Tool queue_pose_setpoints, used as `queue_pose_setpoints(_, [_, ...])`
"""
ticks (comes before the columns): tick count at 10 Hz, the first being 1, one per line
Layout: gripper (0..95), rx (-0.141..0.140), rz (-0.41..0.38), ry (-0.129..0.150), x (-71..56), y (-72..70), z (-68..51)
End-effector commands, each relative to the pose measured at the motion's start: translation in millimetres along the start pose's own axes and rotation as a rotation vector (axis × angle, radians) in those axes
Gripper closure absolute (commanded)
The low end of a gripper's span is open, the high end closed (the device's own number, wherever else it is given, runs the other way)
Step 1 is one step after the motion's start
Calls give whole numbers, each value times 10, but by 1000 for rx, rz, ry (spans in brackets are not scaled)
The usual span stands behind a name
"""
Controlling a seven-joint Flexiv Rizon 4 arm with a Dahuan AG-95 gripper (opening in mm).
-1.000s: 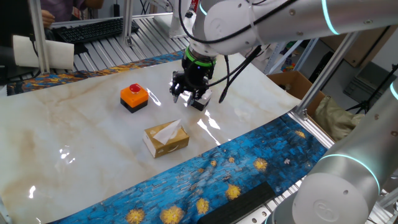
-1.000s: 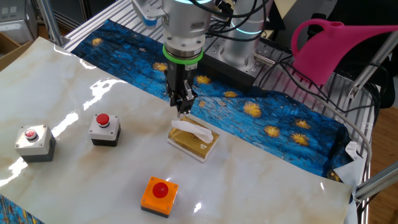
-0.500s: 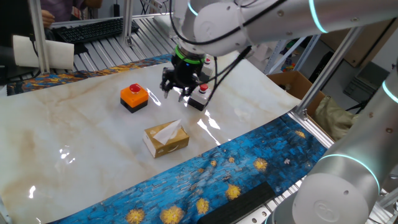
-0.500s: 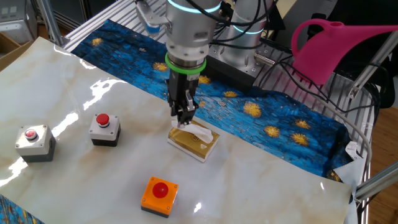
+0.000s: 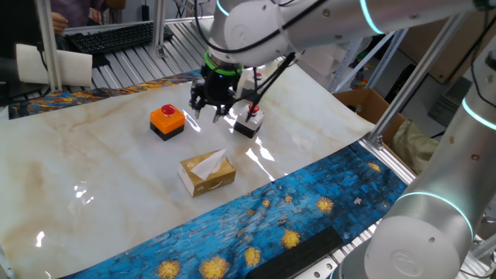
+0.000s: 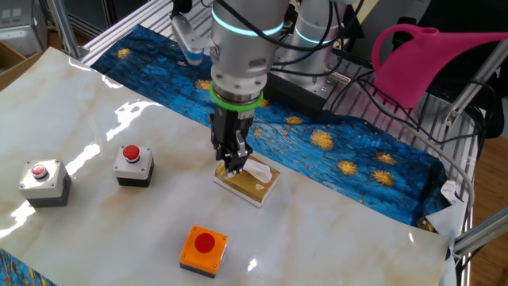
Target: Press three buttons from left to right in sequence
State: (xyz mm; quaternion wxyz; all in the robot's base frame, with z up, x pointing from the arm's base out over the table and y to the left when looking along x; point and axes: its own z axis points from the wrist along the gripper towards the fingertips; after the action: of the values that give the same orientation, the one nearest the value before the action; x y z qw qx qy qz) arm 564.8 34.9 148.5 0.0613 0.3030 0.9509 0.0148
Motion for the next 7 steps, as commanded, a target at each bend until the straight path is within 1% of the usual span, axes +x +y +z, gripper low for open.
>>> queue_pose_setpoints(1, [570, 1, 9, 1, -60, 49, 27])
queue_pose_setpoints(2, [570, -4, 18, 4, -92, 73, 48])
queue_pose_setpoints(3, [570, -2, 25, 3, -152, 110, 80])
queue_pose_setpoints(5, [570, -16, 84, 13, -235, 189, 109])
queue_pose_setpoints(6, [570, -15, 80, 12, -257, 222, 116])
queue_pose_setpoints(7, [570, -13, 85, 11, -289, 293, 134])
